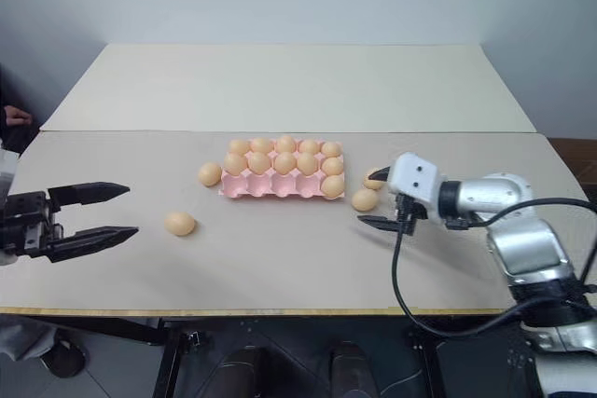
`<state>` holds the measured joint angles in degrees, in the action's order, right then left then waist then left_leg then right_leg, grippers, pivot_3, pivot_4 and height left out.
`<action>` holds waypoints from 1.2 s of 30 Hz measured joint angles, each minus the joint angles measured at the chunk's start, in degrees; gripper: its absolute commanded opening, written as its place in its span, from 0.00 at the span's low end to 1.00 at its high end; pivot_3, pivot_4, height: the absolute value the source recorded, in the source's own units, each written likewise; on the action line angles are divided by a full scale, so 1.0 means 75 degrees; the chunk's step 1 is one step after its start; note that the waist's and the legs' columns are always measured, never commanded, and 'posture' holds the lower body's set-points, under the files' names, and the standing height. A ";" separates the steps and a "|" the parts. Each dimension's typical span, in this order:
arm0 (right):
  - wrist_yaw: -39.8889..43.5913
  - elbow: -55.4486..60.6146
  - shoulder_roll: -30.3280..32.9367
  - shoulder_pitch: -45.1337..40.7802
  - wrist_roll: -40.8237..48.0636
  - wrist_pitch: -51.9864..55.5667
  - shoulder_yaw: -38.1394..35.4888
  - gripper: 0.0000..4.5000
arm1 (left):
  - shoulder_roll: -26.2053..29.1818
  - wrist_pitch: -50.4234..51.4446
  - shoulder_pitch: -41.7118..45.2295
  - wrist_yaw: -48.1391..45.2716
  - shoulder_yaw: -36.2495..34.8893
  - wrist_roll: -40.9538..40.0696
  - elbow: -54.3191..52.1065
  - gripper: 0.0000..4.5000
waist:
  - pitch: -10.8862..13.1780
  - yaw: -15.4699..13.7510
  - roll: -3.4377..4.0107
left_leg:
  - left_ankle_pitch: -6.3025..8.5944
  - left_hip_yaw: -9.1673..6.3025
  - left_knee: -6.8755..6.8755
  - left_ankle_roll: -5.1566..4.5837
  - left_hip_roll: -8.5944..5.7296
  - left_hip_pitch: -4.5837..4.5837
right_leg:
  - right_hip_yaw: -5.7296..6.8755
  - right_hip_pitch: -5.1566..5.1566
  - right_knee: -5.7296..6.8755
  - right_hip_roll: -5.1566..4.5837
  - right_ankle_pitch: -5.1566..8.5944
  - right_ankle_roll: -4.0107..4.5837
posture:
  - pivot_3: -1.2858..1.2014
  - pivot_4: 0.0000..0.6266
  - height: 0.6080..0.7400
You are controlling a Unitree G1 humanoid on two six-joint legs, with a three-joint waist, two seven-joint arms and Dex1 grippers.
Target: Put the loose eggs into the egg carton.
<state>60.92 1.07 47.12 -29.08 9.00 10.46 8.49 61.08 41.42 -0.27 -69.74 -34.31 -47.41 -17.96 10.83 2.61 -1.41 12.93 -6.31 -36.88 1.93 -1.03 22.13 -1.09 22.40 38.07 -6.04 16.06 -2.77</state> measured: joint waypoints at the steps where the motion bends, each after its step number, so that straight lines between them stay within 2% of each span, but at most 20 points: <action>1: -0.0001 -0.0178 -0.0076 -0.0078 -0.0169 -0.0144 0.0095 1.00 | 0.0000 -0.0006 0.0028 -0.0002 0.0029 0.0005 0.0002 1.00 | 0.0000 -0.0005 0.0000 | 0.0000 0.0000 0.0000 0.0000 0.0000 0.0001 | 0.0000 0.0001 -0.0001 0.0000 0.0000 0.0000 | 0.52 0.24 1.00; 8: -0.0031 -0.1023 -0.0556 -0.0433 -0.0801 -0.0476 0.0453 1.00 | -0.0010 -0.0005 -0.0024 0.0004 0.0086 0.0010 -0.0044 1.00 | 0.0000 -0.0004 0.0000 | 0.0000 0.0000 0.0001 0.0000 0.0000 0.0004 | 0.0000 0.0007 0.0002 0.0000 0.0000 0.0001 | 0.52 0.24 1.00; 21: 0.0104 -0.1584 -0.0733 -0.0667 -0.1091 -0.0414 0.0574 1.00 | -0.0049 0.0048 -0.0168 0.0125 0.0019 -0.0067 -0.0250 1.00 | 0.0001 -0.0006 0.0001 | 0.0000 0.0000 0.0001 0.0000 0.0000 0.0005 | -0.0002 0.0007 0.0001 0.0001 -0.0001 0.0001 | 0.52 0.24 1.00; 24: 0.0200 -0.1574 -0.0727 -0.0606 -0.1090 -0.0328 0.0574 0.86 | -0.0061 0.0051 -0.0213 0.0156 -0.0048 -0.0124 -0.0323 1.00 | 0.0001 -0.0006 0.0001 | 0.0000 0.0000 0.0001 0.0000 0.0000 0.0003 | -0.0002 0.0007 0.0003 0.0001 -0.0001 0.0001 | 0.52 0.24 1.00; 29: 0.0243 -0.1496 -0.0699 -0.0490 -0.1084 -0.0151 0.0559 0.50 | -0.0067 0.0050 -0.0209 0.0207 -0.0060 -0.0161 -0.0334 1.00 | 0.0001 -0.0005 0.0001 | 0.0000 0.0000 0.0001 0.0000 0.0000 0.0003 | -0.0002 0.0006 0.0002 0.0001 -0.0001 0.0001 | 0.52 0.24 1.00; 36: 0.0179 -0.0591 -0.0489 0.0026 -0.0848 0.0374 0.0132 0.50 | -0.0067 0.0050 -0.0201 0.0214 -0.0060 -0.0166 -0.0330 1.00 | 0.0001 -0.0007 0.0001 | 0.0000 0.0000 0.0001 0.0000 0.0000 0.0004 | -0.0002 0.0007 0.0003 0.0001 -0.0001 0.0001 | 0.52 0.24 1.00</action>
<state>62.26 -3.37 43.45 -28.88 2.64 13.26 9.48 60.57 41.80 -1.78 -68.14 -34.76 -48.66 -20.43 10.84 2.56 -1.40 12.93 -6.31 -36.87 1.93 -1.03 22.16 -1.11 22.45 38.09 -6.03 16.06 -2.77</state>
